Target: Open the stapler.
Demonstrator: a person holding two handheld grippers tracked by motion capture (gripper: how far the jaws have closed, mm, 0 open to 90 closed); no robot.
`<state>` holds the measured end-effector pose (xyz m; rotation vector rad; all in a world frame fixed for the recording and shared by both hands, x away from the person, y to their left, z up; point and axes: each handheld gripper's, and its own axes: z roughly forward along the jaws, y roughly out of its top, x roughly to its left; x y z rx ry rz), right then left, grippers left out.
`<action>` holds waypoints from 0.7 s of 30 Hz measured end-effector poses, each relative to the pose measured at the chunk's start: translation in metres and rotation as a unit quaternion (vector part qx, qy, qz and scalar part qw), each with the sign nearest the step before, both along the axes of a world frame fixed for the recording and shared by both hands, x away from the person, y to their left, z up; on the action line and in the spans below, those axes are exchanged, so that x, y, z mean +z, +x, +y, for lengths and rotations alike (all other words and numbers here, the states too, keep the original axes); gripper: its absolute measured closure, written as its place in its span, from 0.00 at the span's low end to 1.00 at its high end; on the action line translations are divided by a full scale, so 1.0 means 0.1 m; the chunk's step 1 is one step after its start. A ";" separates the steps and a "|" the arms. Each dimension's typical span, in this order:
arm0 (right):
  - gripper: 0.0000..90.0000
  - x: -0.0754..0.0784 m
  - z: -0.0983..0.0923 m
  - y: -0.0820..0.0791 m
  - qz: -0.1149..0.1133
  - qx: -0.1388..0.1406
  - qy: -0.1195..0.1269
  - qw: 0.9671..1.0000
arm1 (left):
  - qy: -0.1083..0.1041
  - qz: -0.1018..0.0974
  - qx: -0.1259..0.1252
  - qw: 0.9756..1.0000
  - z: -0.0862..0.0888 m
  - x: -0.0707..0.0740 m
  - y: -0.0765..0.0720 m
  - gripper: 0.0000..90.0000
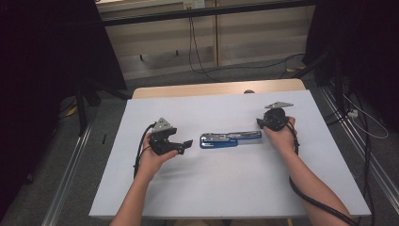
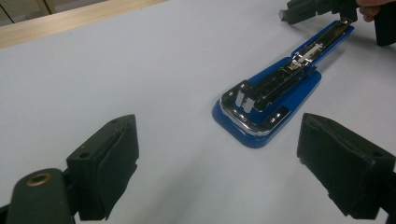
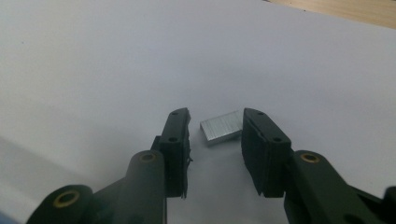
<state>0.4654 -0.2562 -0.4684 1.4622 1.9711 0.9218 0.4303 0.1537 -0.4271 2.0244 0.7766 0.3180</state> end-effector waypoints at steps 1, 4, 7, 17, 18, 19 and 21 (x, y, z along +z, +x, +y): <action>0.67 0.00 0.01 0.01 0.001 -0.002 0.002 1.000 | 0.000 0.000 0.000 1.000 0.00 0.00 0.00 0.14; 0.62 0.00 0.04 0.03 0.001 -0.008 -0.002 1.000 | -0.001 -0.002 0.001 1.000 0.00 0.00 0.00 0.14; 0.64 -0.01 0.04 0.06 0.002 -0.017 -0.006 1.000 | 0.001 -0.002 0.002 1.000 0.00 0.00 0.00 0.15; 0.75 0.00 0.01 0.06 0.005 -0.027 -0.004 1.000 | 0.003 -0.003 0.004 1.000 0.01 0.00 0.01 0.15; 0.75 0.00 0.01 0.05 0.004 -0.025 -0.004 1.000 | 0.003 -0.003 0.005 1.000 0.01 0.00 0.01 0.15; 0.76 0.00 0.00 0.05 0.004 -0.025 -0.001 1.000 | 0.002 -0.003 0.005 1.000 0.01 0.00 0.00 0.15; 0.76 -0.01 -0.02 0.04 0.007 -0.020 0.001 1.000 | 0.003 -0.003 0.006 1.000 0.01 0.00 0.00 0.15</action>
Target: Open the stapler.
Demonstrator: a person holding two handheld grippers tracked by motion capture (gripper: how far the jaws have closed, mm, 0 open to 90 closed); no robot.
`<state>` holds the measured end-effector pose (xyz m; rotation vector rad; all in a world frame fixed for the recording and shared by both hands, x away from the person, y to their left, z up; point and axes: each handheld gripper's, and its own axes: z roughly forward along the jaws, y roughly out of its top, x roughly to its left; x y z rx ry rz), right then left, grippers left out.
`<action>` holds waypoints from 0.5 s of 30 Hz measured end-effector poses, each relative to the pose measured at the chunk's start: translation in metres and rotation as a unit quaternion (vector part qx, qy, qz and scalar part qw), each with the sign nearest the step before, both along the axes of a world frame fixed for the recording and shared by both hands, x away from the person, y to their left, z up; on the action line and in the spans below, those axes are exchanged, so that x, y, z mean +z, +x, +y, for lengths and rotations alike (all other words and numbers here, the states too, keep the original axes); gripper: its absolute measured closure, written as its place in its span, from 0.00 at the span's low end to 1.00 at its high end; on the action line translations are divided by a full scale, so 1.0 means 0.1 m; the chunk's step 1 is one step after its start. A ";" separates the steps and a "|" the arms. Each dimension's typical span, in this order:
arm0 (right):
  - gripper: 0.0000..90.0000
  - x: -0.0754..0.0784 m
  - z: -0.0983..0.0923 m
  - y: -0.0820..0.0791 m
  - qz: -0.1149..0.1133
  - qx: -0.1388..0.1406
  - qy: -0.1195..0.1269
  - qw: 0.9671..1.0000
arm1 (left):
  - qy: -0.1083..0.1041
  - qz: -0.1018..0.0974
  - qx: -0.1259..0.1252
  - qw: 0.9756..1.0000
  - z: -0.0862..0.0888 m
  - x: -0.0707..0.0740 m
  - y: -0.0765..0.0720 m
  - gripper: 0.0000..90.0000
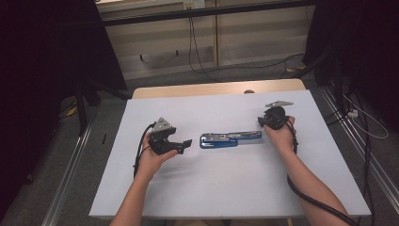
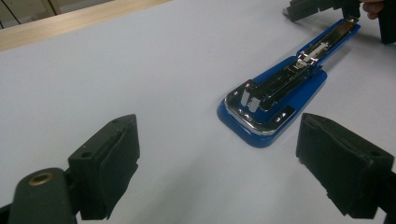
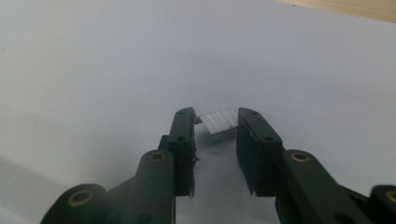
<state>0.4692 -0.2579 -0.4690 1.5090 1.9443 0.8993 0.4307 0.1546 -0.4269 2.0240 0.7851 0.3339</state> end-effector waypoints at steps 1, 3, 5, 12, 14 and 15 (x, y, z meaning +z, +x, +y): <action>0.76 0.00 -0.01 -0.01 0.000 0.000 0.003 1.000 | 0.000 0.000 0.000 1.000 0.00 0.00 0.00 0.15; 0.77 0.00 -0.01 -0.02 0.000 0.006 0.001 1.000 | 0.001 0.000 -0.001 1.000 0.00 0.00 0.00 0.15; 0.77 0.00 -0.02 -0.03 0.001 0.004 0.001 1.000 | 0.001 0.000 -0.002 1.000 -0.01 0.00 0.00 0.15; 0.72 0.00 -0.02 -0.04 0.001 0.007 0.003 1.000 | 0.002 -0.003 -0.001 1.000 0.00 0.01 0.00 0.15; 0.70 0.00 -0.01 -0.04 0.002 0.005 0.005 1.000 | 0.001 -0.003 0.000 1.000 -0.01 0.01 -0.01 0.15; 0.68 0.00 -0.01 -0.04 0.003 0.002 0.007 1.000 | 0.002 -0.003 -0.001 1.000 -0.01 0.01 -0.01 0.15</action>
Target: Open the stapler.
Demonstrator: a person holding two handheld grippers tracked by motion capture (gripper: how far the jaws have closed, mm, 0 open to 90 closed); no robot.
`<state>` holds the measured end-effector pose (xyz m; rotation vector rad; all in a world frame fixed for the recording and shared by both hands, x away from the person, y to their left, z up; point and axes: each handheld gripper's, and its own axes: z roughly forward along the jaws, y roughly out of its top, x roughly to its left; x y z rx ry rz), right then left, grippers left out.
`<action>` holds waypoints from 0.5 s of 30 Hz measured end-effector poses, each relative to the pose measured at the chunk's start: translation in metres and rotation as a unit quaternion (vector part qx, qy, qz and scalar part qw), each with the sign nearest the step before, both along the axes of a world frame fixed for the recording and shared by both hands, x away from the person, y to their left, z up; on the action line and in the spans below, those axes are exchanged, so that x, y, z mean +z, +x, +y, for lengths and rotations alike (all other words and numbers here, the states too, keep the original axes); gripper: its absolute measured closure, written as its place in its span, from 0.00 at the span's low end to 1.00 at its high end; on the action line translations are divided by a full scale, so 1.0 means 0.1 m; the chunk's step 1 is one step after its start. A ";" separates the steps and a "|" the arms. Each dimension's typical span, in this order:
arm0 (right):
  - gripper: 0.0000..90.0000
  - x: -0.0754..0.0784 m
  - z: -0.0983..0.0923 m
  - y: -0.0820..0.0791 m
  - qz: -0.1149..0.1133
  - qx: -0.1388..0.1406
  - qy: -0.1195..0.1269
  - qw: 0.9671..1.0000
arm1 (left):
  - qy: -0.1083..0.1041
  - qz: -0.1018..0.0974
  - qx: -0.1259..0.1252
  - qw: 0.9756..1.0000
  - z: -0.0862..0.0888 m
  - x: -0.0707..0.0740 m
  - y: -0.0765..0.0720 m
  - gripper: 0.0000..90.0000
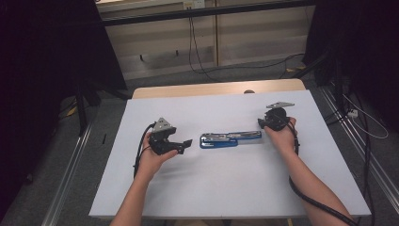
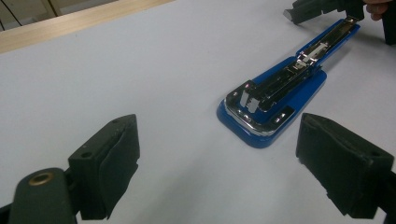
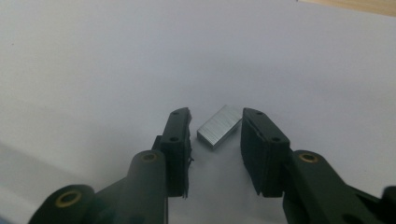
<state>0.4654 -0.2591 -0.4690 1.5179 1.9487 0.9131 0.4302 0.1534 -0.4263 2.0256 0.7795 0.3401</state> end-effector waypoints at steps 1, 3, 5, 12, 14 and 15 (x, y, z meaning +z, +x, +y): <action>0.67 0.00 0.00 0.01 0.001 -0.002 0.000 1.000 | 0.000 0.000 0.000 1.000 0.00 0.00 0.00 0.15; 0.69 0.00 0.02 0.02 0.000 -0.003 0.001 1.000 | -0.001 0.000 -0.001 1.000 0.00 0.00 0.00 0.15; 0.74 0.00 0.03 0.03 -0.001 -0.002 -0.002 1.000 | -0.001 0.000 0.000 1.000 0.00 0.00 0.00 0.15; 0.88 0.00 0.00 0.03 0.001 0.005 0.008 1.000 | -0.001 -0.002 0.004 1.000 0.02 0.01 0.00 0.15; 0.88 0.00 -0.01 0.02 0.003 0.006 0.010 1.000 | 0.000 -0.002 0.004 1.000 0.03 0.01 0.00 0.15; 0.88 0.00 -0.02 0.02 0.003 0.008 0.010 1.000 | 0.000 -0.003 0.004 1.000 0.03 0.01 0.00 0.15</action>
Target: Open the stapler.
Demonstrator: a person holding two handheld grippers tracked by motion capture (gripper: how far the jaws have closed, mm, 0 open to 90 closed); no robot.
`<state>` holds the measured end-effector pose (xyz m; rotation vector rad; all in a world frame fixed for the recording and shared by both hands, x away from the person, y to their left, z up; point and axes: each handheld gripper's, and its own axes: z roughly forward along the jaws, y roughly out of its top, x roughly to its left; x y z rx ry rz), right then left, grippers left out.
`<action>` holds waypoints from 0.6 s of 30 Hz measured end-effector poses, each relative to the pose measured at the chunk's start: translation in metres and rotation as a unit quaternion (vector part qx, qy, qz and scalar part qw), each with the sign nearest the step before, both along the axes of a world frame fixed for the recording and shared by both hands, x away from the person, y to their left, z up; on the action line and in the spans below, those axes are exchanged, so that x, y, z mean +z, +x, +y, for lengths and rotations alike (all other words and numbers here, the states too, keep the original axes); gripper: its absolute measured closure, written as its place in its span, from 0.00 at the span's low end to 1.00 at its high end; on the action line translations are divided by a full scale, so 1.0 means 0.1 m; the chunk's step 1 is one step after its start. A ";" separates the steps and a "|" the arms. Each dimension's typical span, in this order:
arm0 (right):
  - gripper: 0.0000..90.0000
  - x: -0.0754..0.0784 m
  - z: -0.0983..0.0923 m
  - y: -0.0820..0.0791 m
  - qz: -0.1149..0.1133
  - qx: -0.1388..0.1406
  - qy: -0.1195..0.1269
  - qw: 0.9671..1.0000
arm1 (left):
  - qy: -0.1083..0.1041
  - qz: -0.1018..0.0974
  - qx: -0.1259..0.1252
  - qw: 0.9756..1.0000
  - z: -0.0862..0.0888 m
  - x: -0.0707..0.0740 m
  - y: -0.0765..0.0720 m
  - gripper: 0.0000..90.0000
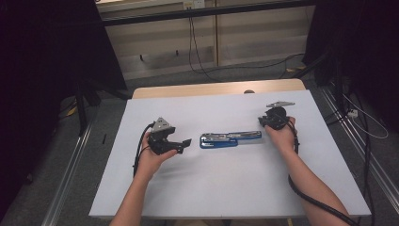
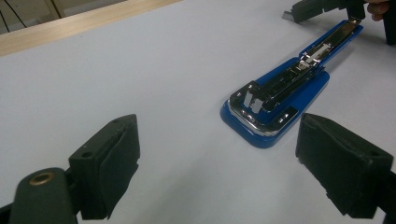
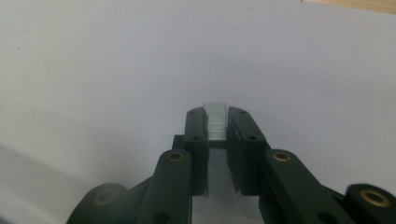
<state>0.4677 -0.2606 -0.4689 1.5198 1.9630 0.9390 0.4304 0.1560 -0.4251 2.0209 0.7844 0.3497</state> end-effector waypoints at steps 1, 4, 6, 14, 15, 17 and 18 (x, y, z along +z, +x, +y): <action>0.88 0.00 0.00 0.00 0.000 0.001 0.000 1.000 | -0.001 0.000 0.000 1.000 0.00 0.00 0.00 0.15; 0.87 0.00 -0.01 0.00 0.000 0.003 -0.001 1.000 | -0.001 0.000 -0.002 1.000 -0.01 0.00 0.00 0.15; 0.83 0.00 0.00 0.01 0.000 0.008 0.000 1.000 | 0.000 0.001 -0.005 1.000 -0.01 0.00 0.00 0.15; 0.88 0.00 0.00 0.06 0.003 0.011 -0.001 1.000 | 0.000 0.001 -0.004 1.000 -0.01 0.00 0.00 0.15; 0.88 0.01 0.00 0.06 0.005 0.014 -0.004 1.000 | -0.001 0.002 -0.002 1.000 0.00 0.00 0.00 0.15; 0.88 0.01 -0.01 0.07 0.006 0.017 -0.004 1.000 | 0.001 0.001 -0.002 1.000 0.00 0.00 0.00 0.15; 0.88 0.01 -0.01 0.07 0.006 0.018 -0.002 1.000 | -0.001 0.002 -0.003 1.000 0.01 0.00 -0.01 0.15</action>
